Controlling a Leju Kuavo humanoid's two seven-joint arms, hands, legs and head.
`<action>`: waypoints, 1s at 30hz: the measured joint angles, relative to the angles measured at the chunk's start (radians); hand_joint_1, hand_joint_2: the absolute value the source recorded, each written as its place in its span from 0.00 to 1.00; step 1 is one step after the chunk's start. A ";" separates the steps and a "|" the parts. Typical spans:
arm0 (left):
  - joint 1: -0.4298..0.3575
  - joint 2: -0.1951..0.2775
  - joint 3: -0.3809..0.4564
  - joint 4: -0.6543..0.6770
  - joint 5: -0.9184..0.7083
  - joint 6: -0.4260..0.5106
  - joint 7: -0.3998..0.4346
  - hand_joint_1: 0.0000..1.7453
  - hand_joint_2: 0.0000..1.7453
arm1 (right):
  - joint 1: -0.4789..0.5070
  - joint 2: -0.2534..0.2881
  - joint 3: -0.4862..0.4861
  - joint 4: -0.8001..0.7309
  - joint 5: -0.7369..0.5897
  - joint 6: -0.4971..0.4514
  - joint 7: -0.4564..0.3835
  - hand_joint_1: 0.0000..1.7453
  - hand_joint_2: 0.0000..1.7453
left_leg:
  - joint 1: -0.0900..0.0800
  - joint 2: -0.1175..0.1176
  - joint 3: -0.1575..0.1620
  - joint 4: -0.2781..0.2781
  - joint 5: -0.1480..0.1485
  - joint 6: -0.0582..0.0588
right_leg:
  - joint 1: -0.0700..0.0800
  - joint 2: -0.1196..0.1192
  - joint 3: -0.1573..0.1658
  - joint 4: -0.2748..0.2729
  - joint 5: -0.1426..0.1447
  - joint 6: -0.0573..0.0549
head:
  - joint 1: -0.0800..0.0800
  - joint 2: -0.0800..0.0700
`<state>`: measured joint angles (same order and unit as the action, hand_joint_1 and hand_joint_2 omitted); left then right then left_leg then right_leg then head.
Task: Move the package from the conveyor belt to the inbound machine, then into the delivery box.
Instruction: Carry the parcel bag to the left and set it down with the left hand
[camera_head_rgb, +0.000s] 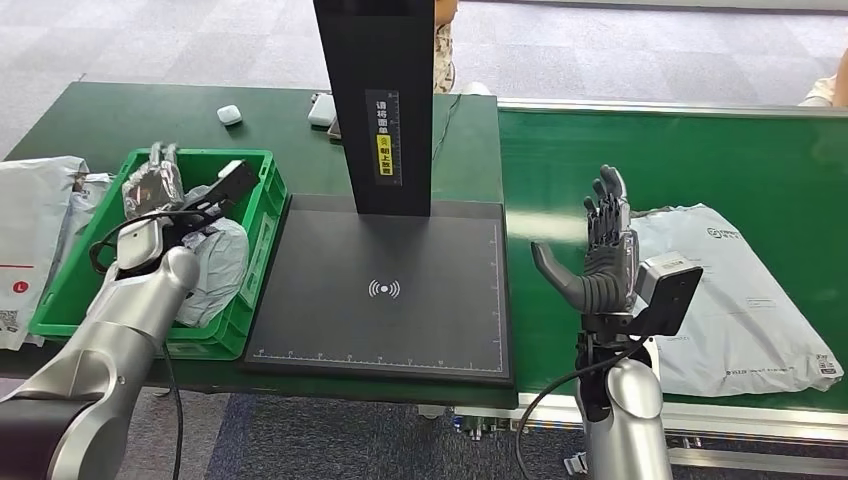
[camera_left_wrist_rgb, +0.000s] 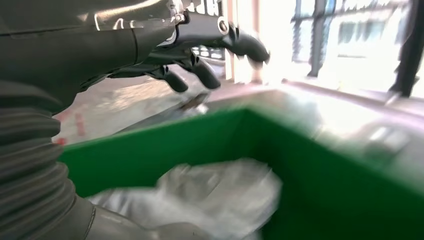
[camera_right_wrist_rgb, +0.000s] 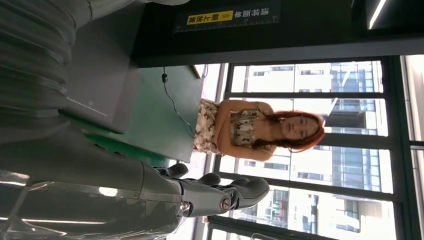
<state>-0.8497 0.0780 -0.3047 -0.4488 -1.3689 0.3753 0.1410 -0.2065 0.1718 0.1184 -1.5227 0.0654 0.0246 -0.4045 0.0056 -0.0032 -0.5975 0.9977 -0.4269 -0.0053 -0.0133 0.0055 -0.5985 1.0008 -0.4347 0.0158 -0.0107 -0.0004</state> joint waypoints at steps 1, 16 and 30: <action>0.009 -0.008 0.021 -0.037 0.040 0.058 -0.063 0.00 1.00 | 0.005 -0.001 0.000 -0.010 -0.002 -0.004 0.003 0.00 1.00 | 0.000 0.000 0.000 0.000 0.000 0.000 | 0.000 0.000 0.000 0.000 0.000 0.000 | 0.000 0.000; 0.388 -0.130 0.050 -0.876 0.520 0.306 -0.560 0.00 1.00 | 0.013 -0.017 -0.003 -0.041 -0.019 -0.041 0.019 0.00 1.00 | -0.001 0.001 0.000 0.000 -0.002 0.002 | 0.000 0.001 0.000 -0.001 0.000 0.000 | 0.000 0.000; 0.484 -0.197 -0.036 -0.999 1.243 -0.333 -0.618 0.00 1.00 | -0.013 -0.016 0.015 -0.021 0.027 -0.004 0.028 0.00 1.00 | -0.001 0.001 0.000 0.000 -0.002 0.002 | 0.000 0.000 0.000 -0.001 0.000 0.000 | 0.000 0.000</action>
<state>-0.3655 -0.1194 -0.3406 -1.4482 -0.1257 0.0427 -0.4766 -0.2192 0.1554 0.1333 -1.5438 0.0924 0.0201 -0.3763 0.0050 -0.0026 -0.5976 0.9975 -0.4289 -0.0037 -0.0137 0.0056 -0.5982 0.9999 -0.4351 0.0162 -0.0106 -0.0004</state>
